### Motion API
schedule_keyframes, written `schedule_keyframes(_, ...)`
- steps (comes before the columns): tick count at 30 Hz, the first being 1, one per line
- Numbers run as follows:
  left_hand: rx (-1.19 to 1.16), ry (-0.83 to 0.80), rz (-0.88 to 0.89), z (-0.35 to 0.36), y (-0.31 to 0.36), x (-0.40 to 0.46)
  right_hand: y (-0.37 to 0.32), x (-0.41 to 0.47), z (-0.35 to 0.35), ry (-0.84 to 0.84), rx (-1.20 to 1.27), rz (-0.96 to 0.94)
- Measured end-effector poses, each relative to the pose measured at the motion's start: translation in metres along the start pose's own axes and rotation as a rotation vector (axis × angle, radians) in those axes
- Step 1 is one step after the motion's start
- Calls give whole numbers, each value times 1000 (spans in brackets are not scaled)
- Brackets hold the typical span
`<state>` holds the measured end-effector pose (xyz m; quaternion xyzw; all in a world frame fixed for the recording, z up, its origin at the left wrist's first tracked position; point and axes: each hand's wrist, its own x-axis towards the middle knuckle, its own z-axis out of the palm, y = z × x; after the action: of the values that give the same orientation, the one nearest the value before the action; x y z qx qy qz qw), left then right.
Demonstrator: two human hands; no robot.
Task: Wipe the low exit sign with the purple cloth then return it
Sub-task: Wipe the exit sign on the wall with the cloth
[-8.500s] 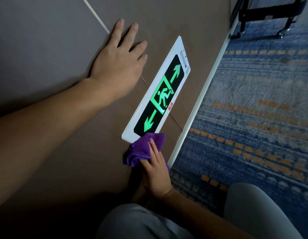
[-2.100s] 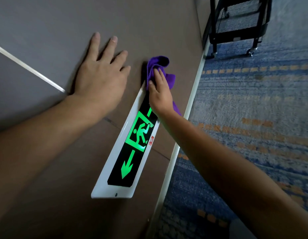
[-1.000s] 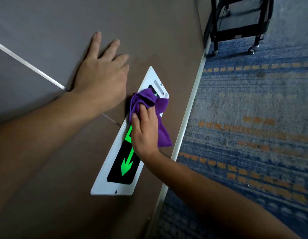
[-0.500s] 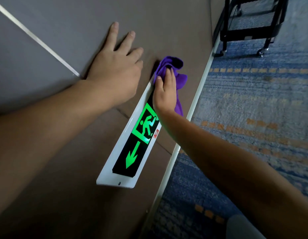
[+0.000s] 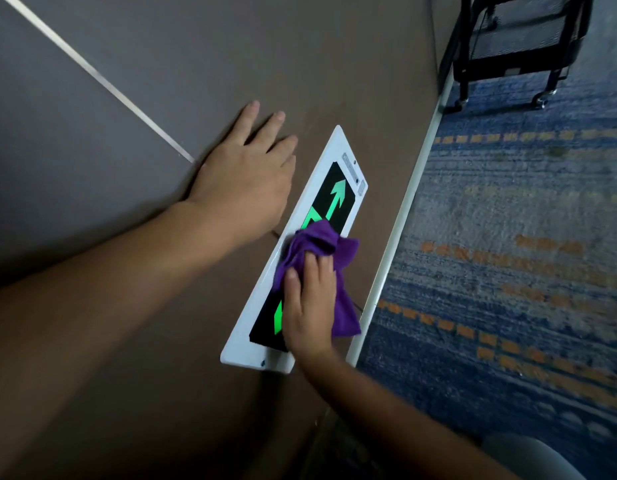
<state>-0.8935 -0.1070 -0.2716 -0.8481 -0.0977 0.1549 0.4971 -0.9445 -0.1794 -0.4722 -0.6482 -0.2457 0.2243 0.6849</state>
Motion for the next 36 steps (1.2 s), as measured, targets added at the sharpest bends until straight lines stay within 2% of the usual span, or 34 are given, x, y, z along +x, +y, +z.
schedule_keyframes(6,26,29,24,2,0,0,-17,147,-30,137,14,119)
schedule_keyframes(9,26,45,17,4,1,2,-22,163,-34,151,12,104)
schedule_keyframes(13,35,60,7,6,1,2,-12,104,-20,121,-13,112)
schedule_keyframes(20,6,42,-12,3,0,1,-1,-71,15,-37,22,53)
schedule_keyframes(24,7,24,-9,4,5,-1,-3,-94,15,-54,39,45)
schedule_keyframes(29,10,27,-14,5,7,-3,-7,-31,7,6,23,64)
schedule_keyframes(33,12,32,-9,4,7,-3,-16,46,-3,112,94,219)
schedule_keyframes(36,12,31,-4,4,8,-3,-22,103,-17,157,73,206)
